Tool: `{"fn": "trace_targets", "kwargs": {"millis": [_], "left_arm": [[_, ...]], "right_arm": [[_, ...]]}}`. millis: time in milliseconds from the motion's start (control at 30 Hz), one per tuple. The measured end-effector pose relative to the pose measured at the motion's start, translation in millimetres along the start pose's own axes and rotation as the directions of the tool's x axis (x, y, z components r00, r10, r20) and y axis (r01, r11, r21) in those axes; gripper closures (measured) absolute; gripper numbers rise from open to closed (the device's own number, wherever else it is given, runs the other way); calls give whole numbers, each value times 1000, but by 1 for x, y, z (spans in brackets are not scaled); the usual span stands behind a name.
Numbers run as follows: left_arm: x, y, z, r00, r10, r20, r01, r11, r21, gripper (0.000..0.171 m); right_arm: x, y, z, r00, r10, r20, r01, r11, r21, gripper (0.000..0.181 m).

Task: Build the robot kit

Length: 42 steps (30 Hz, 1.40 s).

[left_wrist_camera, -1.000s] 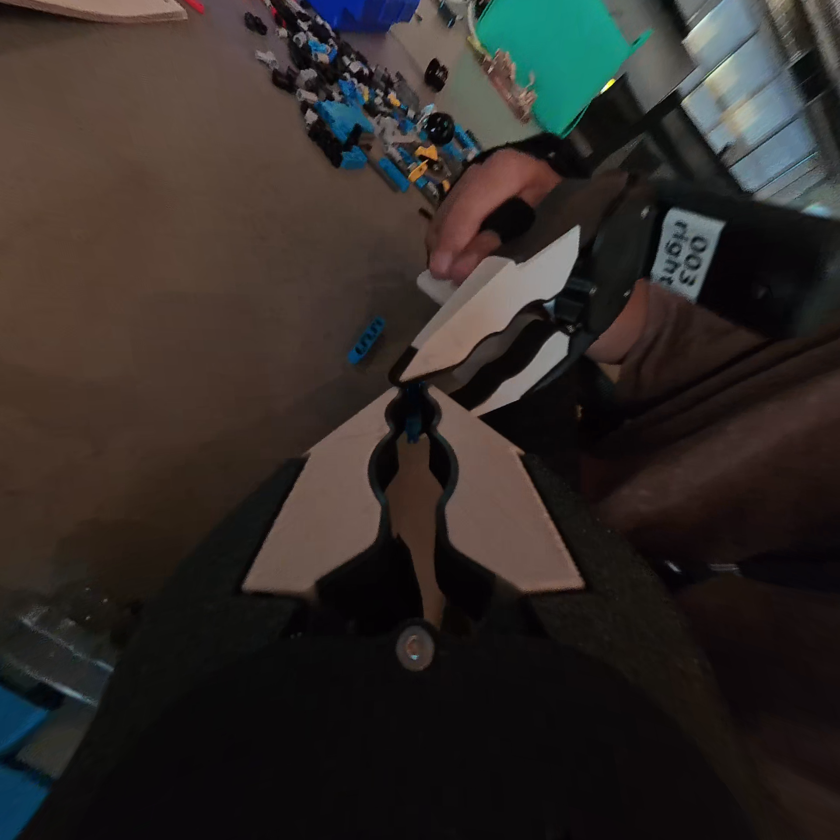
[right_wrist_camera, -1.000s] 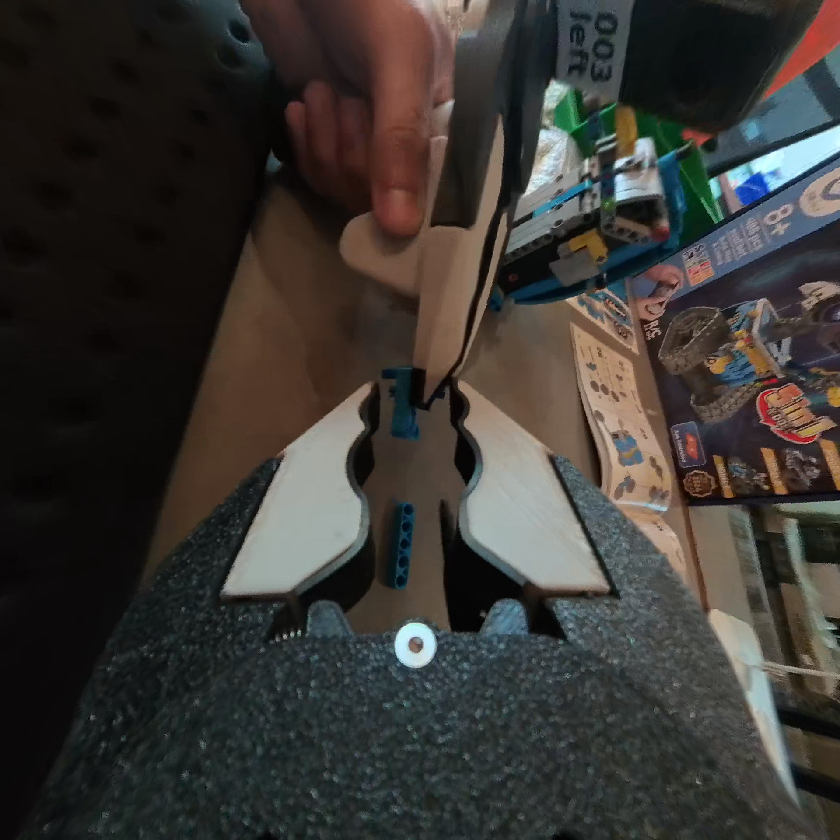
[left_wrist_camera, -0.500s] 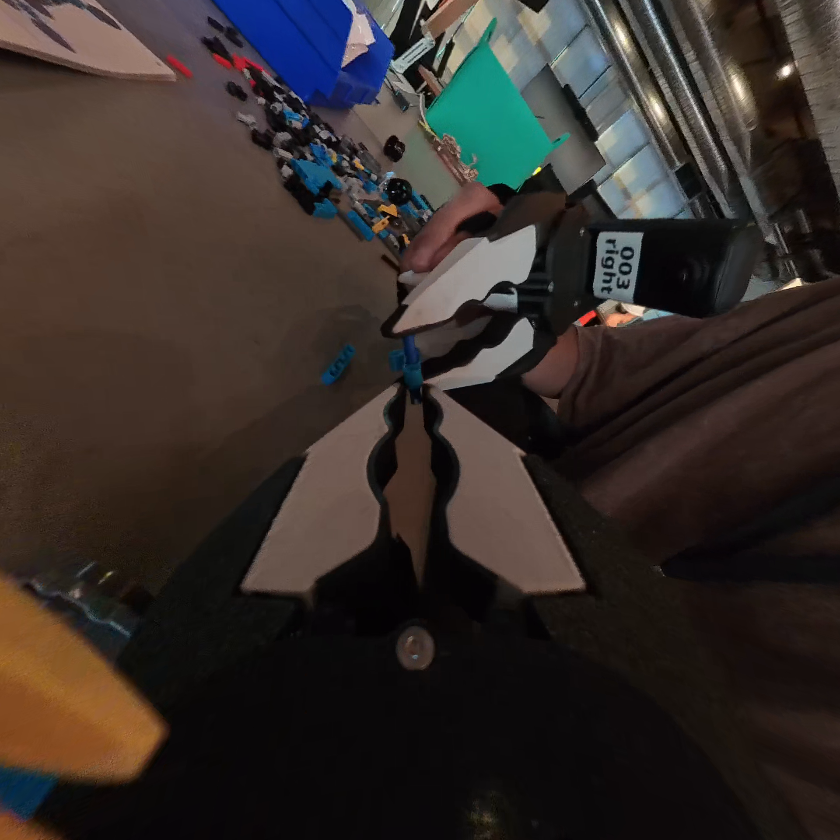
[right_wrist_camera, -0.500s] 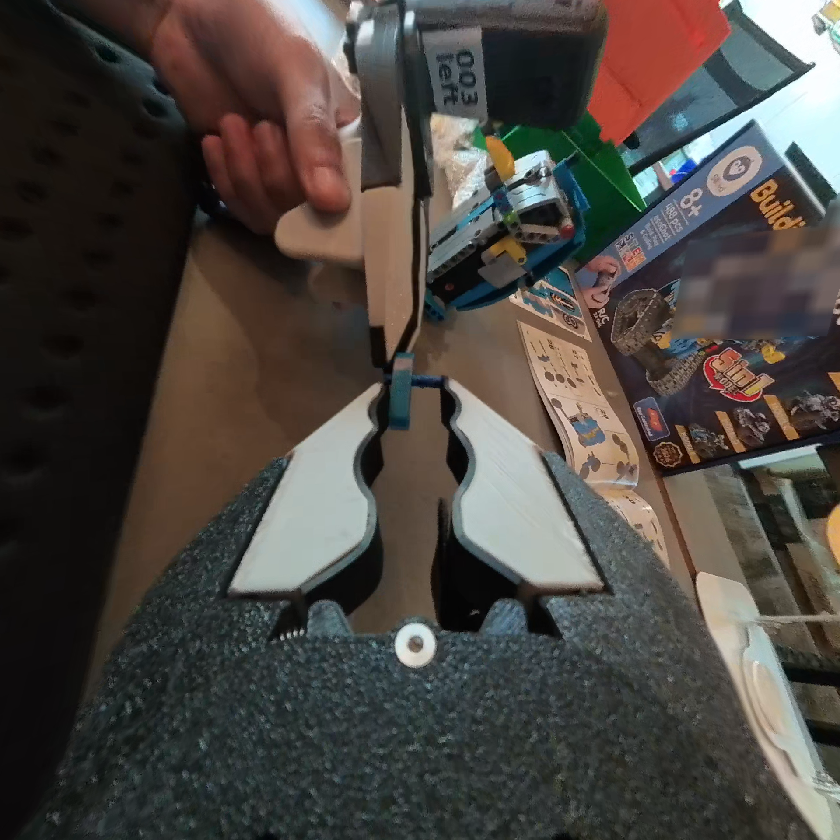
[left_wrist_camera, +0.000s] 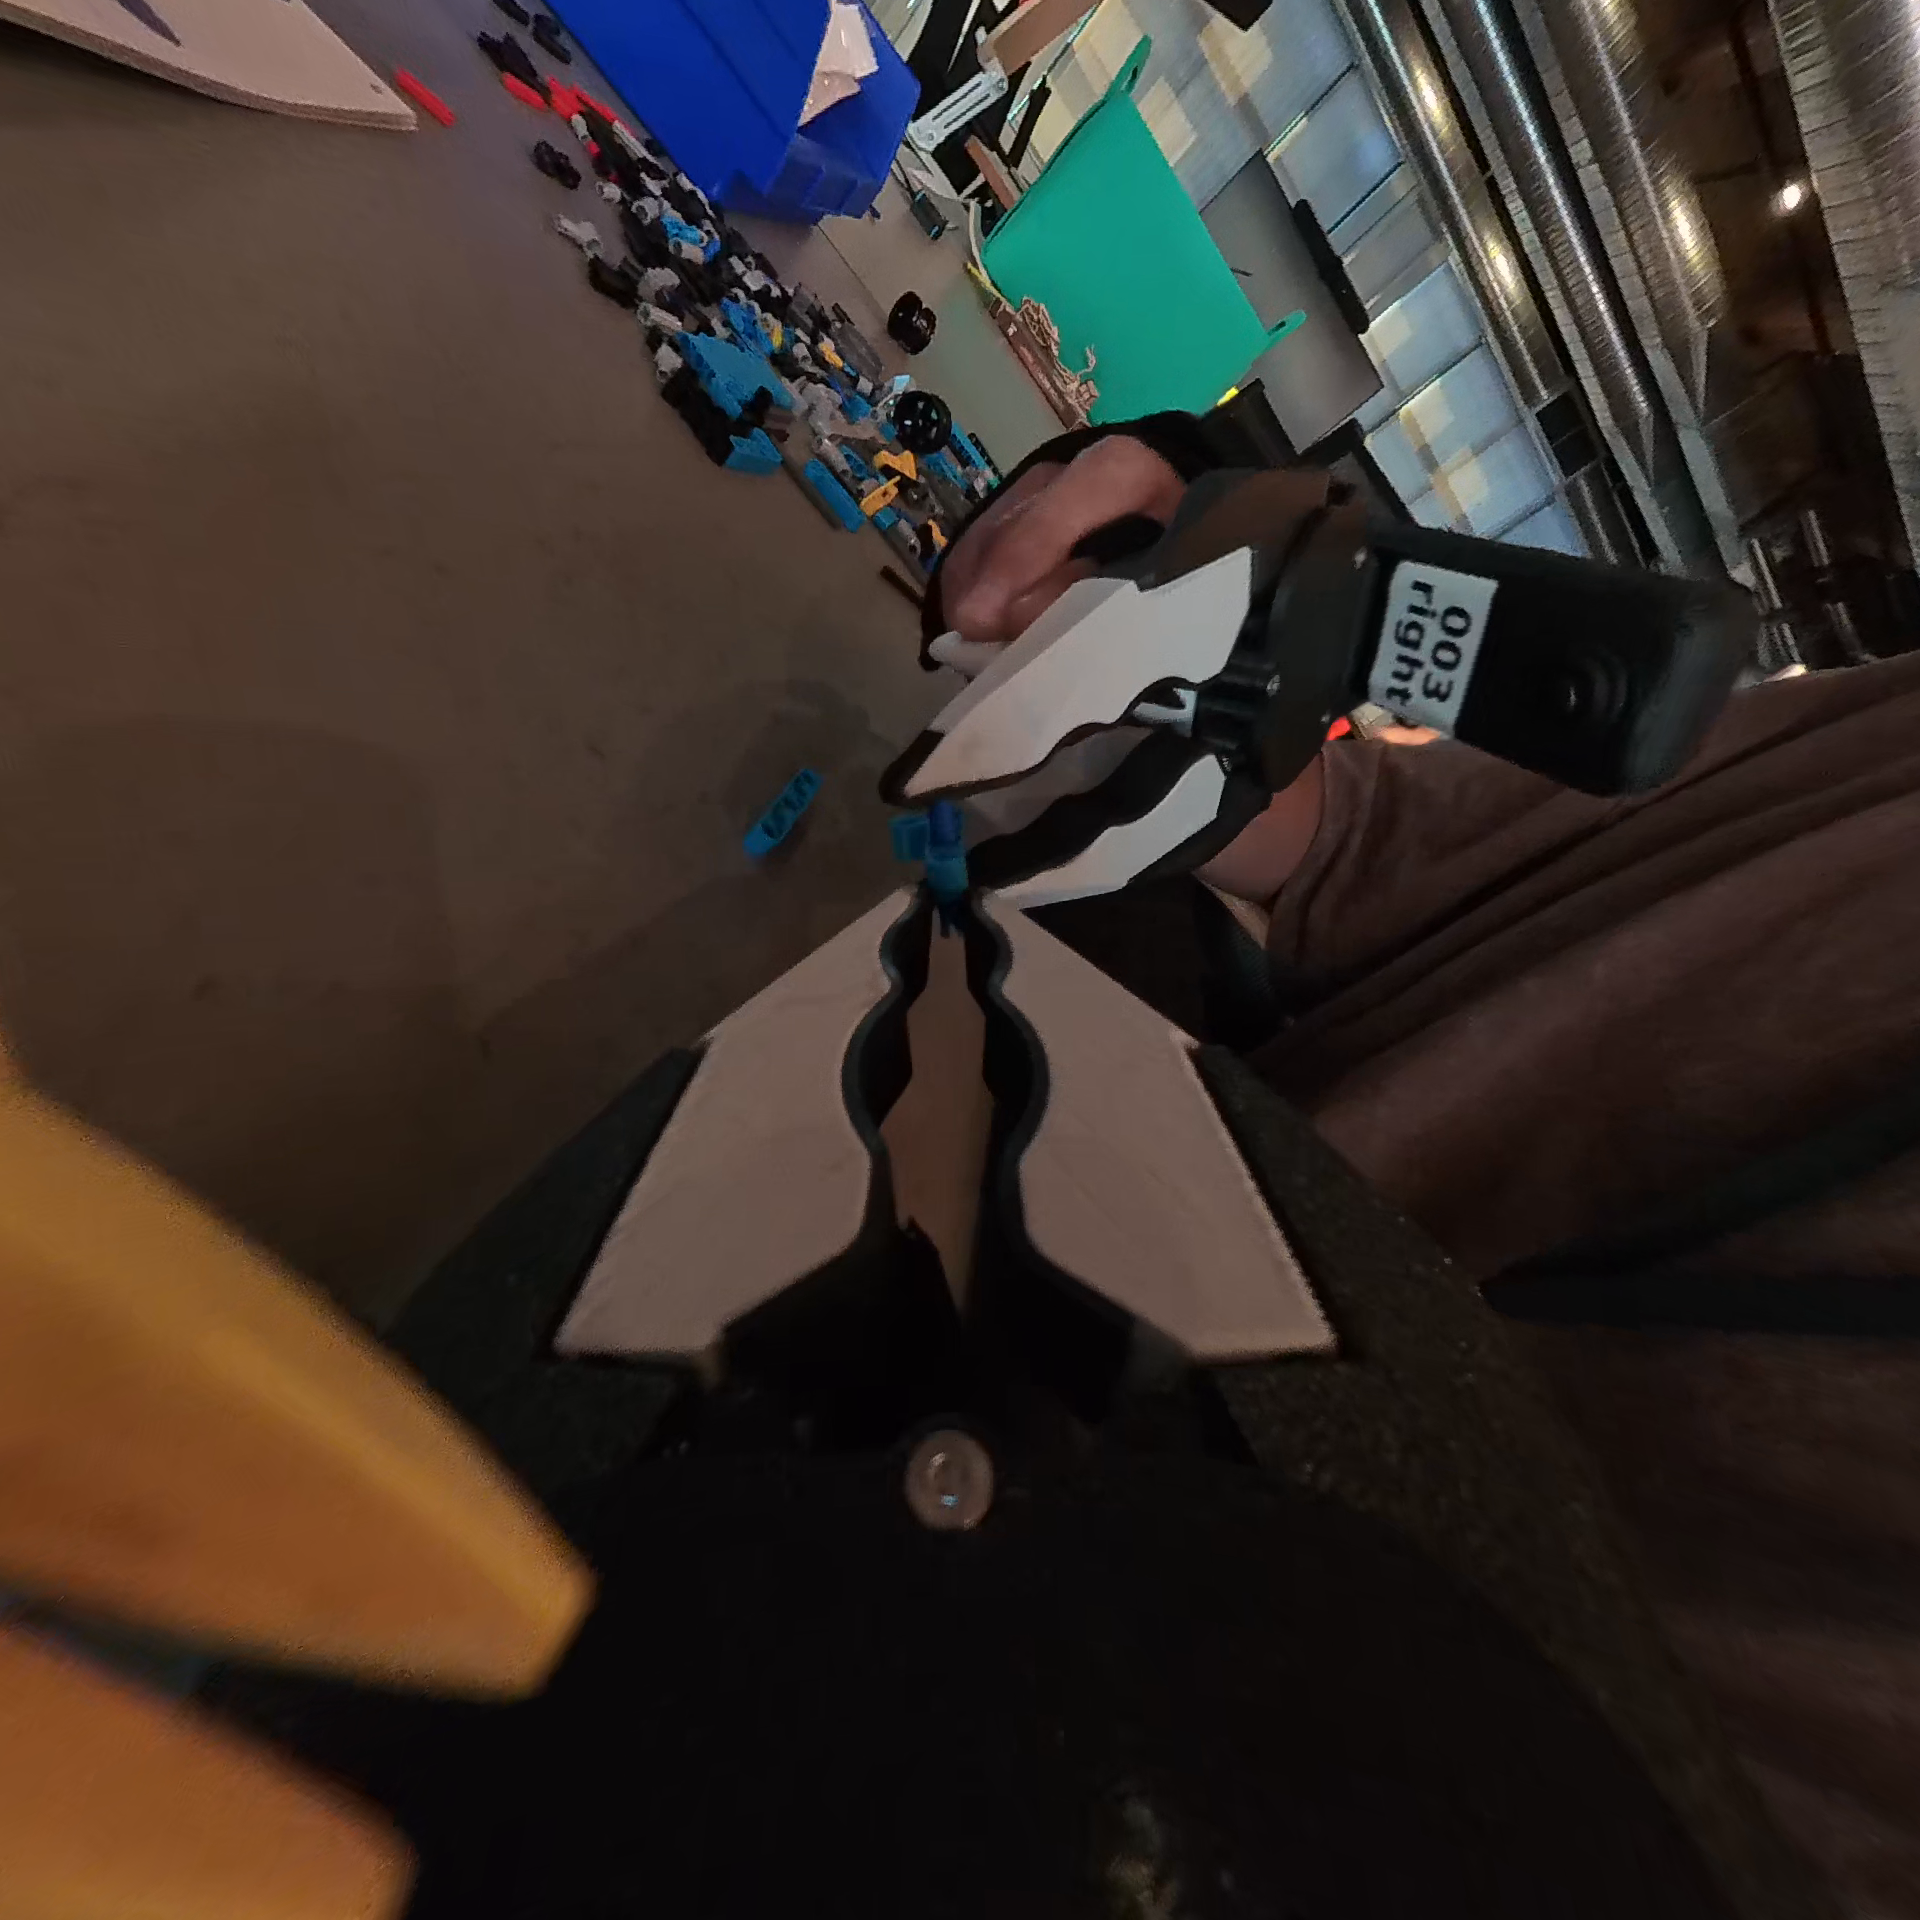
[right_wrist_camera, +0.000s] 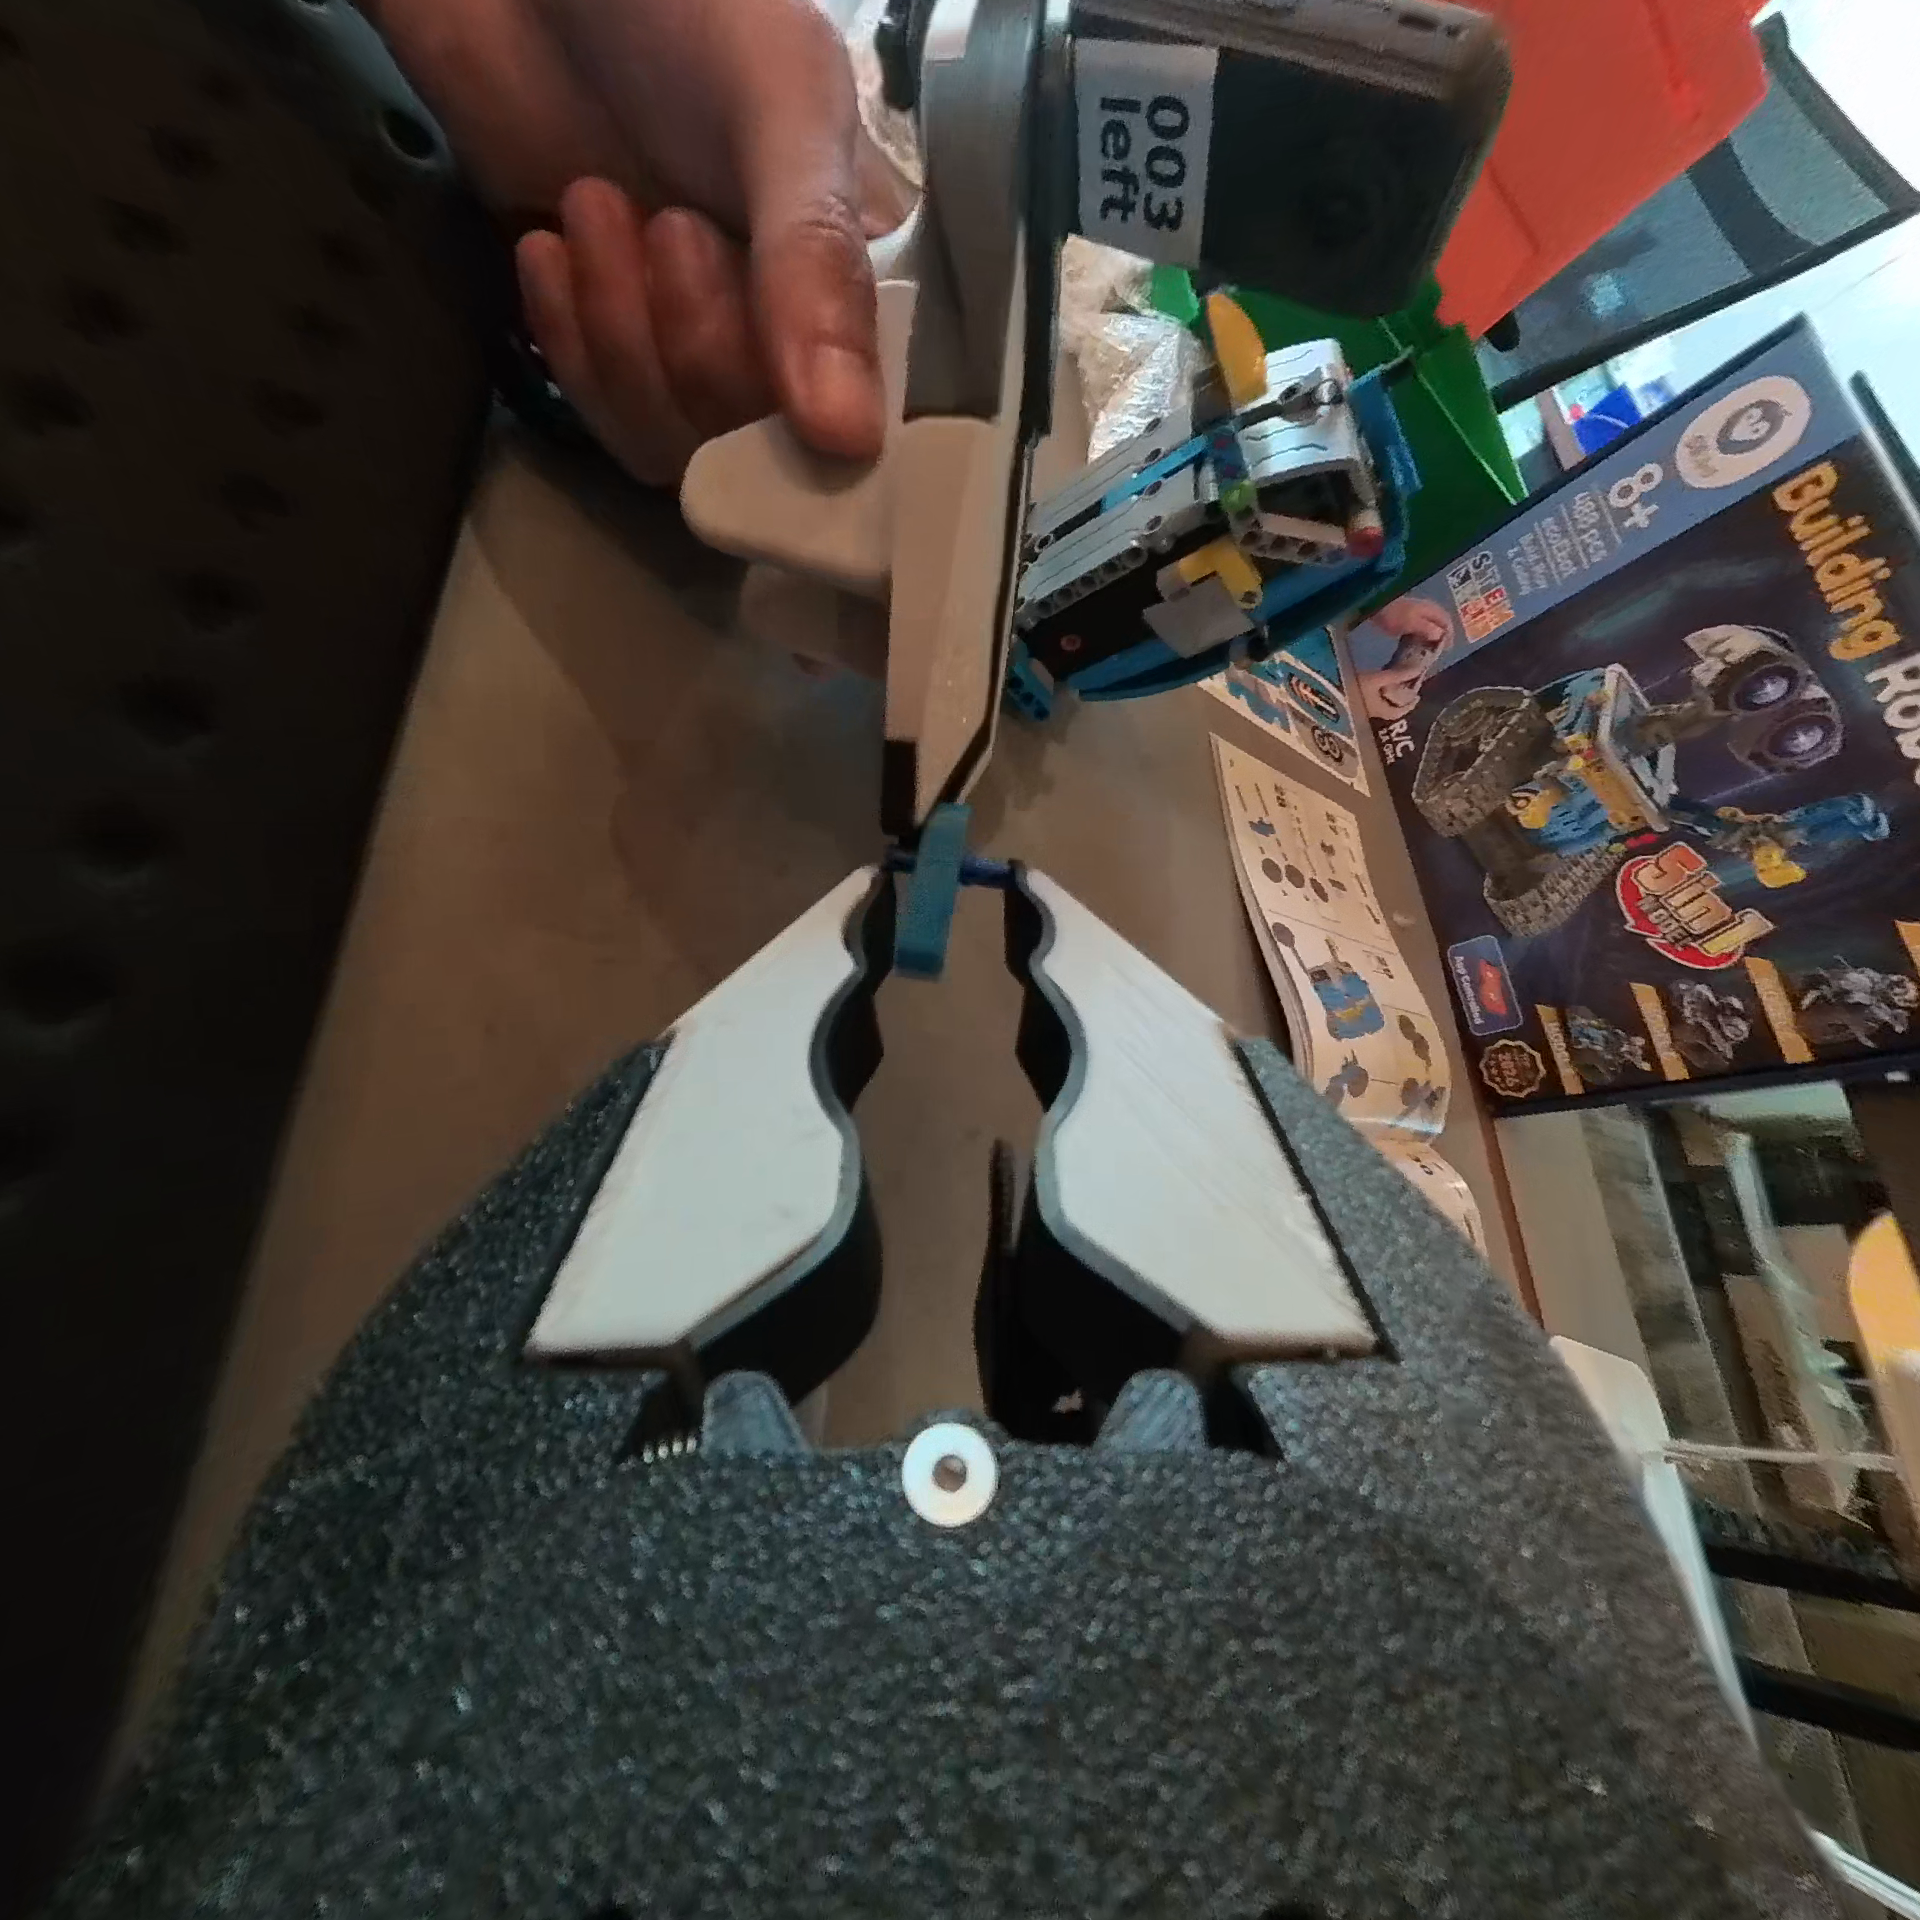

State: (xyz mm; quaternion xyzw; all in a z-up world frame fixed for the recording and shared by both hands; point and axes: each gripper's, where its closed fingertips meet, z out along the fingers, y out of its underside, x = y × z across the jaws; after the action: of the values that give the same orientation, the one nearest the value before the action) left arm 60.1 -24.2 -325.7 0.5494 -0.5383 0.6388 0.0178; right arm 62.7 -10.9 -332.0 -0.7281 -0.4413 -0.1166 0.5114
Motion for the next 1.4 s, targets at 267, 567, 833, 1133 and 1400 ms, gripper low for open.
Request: {"fn": "trace_targets", "kwargs": {"millis": [267,567,833,1133,1400], "left_arm": [[-2,0,-1,1000,16,22,-16,1000,5,169],[-9,-9,-3,998,2,69,-6,998,65,167],[-11,-14,-1,996,1,89,-10,995,98,167],[-9,-14,3,995,15,95,-25,994,104,168],[-12,-12,3,993,18,115,-28,996,90,168]], "right_arm": [[-2,1,3,998,55,20,-54,998,-26,160],[7,4,7,990,132,-46,-135,988,-68,159],[0,-1,7,951,304,60,-302,952,-43,129],[12,7,5,984,148,-103,-160,980,-121,158],[5,9,8,979,189,-73,-198,971,-131,158]]}}
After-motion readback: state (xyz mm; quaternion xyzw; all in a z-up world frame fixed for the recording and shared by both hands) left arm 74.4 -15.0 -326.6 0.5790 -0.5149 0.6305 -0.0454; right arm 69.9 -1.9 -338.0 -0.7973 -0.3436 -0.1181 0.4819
